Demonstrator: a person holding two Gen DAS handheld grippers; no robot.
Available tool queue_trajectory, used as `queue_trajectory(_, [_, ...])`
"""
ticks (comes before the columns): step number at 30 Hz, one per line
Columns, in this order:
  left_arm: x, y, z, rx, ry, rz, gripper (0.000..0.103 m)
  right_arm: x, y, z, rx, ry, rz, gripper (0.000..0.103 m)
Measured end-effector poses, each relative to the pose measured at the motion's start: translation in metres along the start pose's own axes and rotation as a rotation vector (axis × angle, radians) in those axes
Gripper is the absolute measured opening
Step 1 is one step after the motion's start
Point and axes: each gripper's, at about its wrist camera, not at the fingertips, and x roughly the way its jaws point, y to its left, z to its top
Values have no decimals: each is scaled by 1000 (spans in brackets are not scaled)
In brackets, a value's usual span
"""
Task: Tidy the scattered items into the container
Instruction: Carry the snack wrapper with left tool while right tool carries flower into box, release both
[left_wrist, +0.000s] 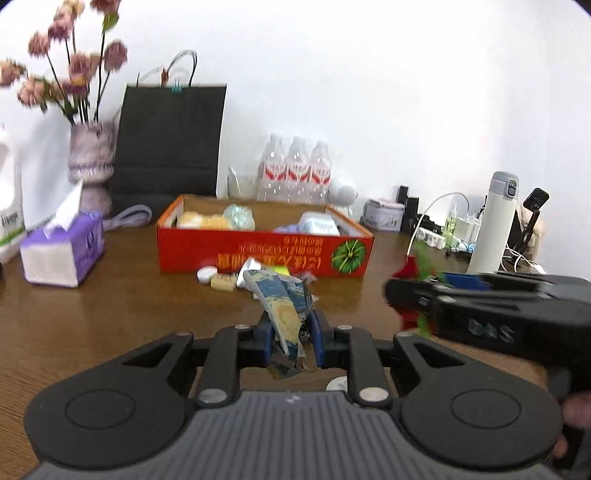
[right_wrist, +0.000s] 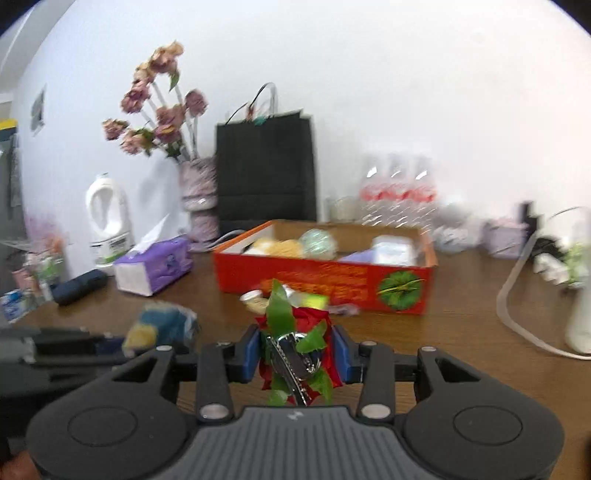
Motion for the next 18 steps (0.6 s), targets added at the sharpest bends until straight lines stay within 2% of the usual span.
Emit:
queue_trajectory(3, [-14,-8,-3,10,-57,-6,21,-27,1,-8,5,-105,-9,39])
queue_trajectory(5, [-17,-13,-3,28,-80,-1,21,-30,3,-12,2,-133,-11,39])
queue_trajectory(10, [-13,-11,1,19,-84,22,21,-20,1,-10,32,-125,-9,39])
queue_trajectory(14, [-9,-8,6,9,-119,53,21,-17,0,-9,43,-130,-25,39])
queue_trajectory(18, [20,-4,31,41,-169,69,21,-3,-4,2,57,-134,-41,39])
